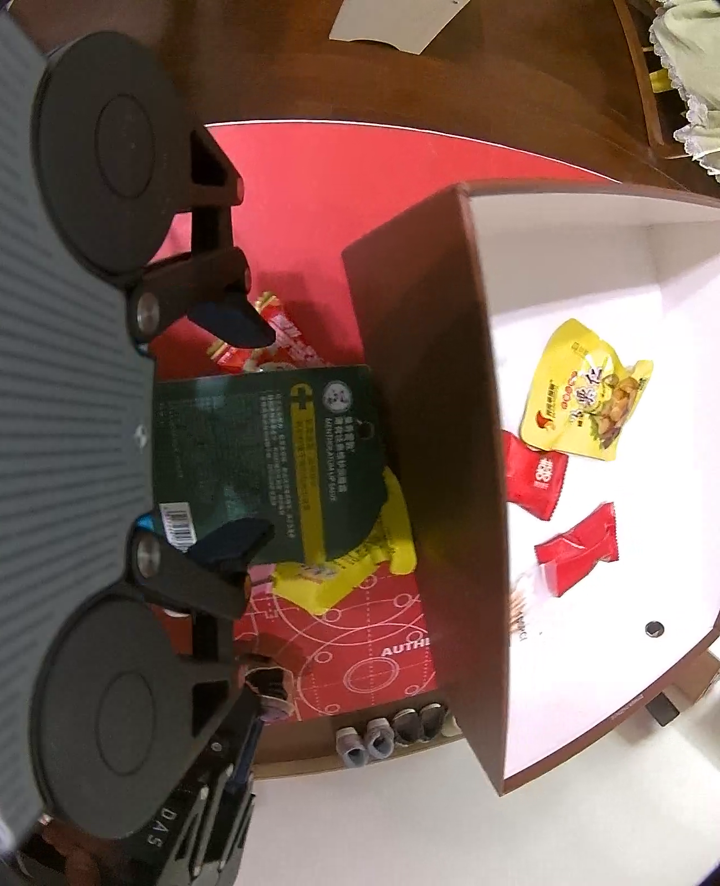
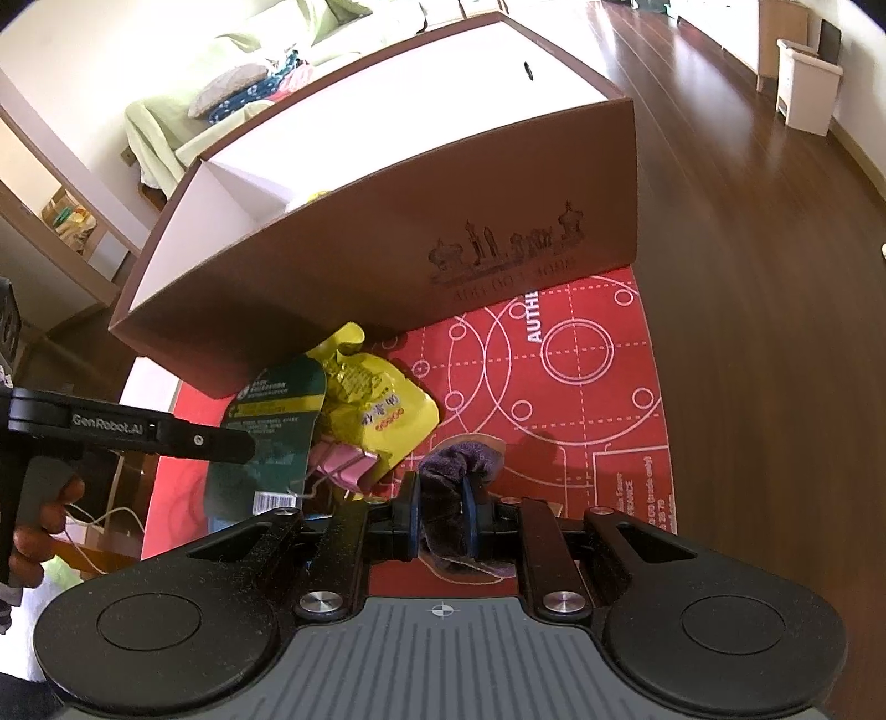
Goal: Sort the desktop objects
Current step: 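Grasp the purple scrunchie with the right tool while the left tool grasps the green card package, then lift the scrunchie with the right tool while the left tool lifts the green card toward the box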
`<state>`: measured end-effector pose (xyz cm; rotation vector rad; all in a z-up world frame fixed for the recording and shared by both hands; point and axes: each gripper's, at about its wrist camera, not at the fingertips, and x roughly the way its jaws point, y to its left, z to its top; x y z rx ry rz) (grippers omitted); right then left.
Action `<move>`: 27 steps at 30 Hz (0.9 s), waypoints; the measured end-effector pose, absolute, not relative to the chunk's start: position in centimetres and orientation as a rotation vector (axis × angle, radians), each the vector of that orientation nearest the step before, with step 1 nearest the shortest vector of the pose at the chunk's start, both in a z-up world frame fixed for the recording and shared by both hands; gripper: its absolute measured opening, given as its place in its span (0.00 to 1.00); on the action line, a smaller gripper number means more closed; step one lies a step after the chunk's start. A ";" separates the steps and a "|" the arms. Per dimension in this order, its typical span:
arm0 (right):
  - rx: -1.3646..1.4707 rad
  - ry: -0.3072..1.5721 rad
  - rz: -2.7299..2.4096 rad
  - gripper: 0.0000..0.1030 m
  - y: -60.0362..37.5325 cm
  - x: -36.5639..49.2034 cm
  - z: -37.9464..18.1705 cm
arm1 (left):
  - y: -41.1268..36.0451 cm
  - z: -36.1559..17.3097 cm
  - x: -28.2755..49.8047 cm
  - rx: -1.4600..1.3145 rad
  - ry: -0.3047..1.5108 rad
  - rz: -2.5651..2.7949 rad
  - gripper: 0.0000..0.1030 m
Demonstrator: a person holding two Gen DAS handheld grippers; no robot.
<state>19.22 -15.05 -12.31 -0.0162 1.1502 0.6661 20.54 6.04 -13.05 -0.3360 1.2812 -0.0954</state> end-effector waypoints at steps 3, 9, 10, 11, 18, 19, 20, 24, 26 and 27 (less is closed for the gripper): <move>-0.024 1.157 0.677 0.14 -14.9 18.9 -12.4 | 6.7 -13.3 20.2 -0.374 1.294 -0.103 0.49; -0.027 1.168 0.680 0.14 -14.7 18.4 -12.6 | 7.9 -13.3 19.0 -0.423 1.305 -0.129 0.49; -0.026 1.170 0.679 0.14 -14.7 18.4 -12.7 | 8.1 -13.5 18.7 -0.436 1.312 -0.132 0.49; -0.026 1.170 0.678 0.14 -14.7 18.4 -12.7 | 8.3 -13.8 18.5 -0.456 1.320 -0.133 0.48; -0.029 1.175 0.667 0.14 -14.9 18.3 -12.6 | 9.4 -15.8 17.6 -0.643 1.350 -0.197 0.18; -0.030 1.175 0.667 0.14 -14.9 18.3 -12.6 | 9.3 -15.7 17.6 -0.647 1.344 -0.209 0.17; -0.030 1.176 0.667 0.14 -14.9 18.3 -12.6 | 9.3 -15.6 17.5 -0.648 1.338 -0.221 0.14; -0.032 1.177 0.667 0.14 -14.9 18.2 -12.5 | 9.5 -14.6 17.0 -0.666 1.295 -0.283 0.03; -0.034 1.178 0.669 0.14 -14.8 18.3 -12.6 | 9.7 -13.7 16.5 -0.660 1.271 -0.314 0.01; -0.037 1.179 0.670 0.14 -14.8 18.3 -12.6 | 9.8 -13.3 16.2 -0.658 1.263 -0.327 0.00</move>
